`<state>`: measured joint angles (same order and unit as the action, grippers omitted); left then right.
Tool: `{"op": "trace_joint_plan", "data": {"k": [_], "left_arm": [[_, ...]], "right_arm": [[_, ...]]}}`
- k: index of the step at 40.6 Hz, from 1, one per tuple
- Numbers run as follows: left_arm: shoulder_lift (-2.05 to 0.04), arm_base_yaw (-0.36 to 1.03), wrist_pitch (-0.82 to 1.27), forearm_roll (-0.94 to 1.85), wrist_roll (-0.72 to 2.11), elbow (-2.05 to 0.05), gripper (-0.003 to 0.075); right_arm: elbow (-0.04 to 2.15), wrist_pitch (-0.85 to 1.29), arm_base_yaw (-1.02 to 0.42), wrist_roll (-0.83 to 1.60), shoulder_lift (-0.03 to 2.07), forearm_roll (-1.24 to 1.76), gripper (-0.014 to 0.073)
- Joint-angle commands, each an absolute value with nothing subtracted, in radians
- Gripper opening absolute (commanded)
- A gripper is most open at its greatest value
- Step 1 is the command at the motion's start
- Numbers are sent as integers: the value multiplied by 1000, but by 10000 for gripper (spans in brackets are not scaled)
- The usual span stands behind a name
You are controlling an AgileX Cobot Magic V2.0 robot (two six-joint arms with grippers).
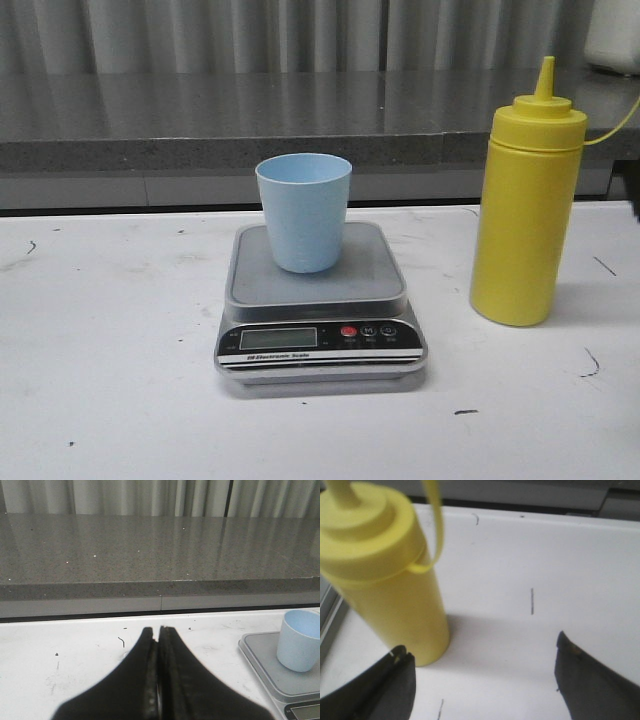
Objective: Pour seasoning into cup on scale with both arms
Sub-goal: 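Reach the right gripper to the yellow squeeze bottle and grasp it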
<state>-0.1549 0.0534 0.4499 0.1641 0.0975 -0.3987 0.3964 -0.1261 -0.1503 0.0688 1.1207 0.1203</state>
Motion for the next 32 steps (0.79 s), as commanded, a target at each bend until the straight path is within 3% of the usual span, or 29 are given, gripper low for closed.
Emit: {"op": "trace_joint_plan", "data": {"k": [1, 12, 32], "left_arm": [[-166, 49, 371, 174, 98, -424, -20], [-166, 49, 371, 174, 98, -424, -20], [-166, 49, 371, 174, 98, -424, -20]], "right_arm": [[352, -359, -216, 70, 1161, 123, 591], [253, -696, -323, 18, 1299, 123, 591], [251, -1244, -326, -115, 1653, 44, 591]]}}
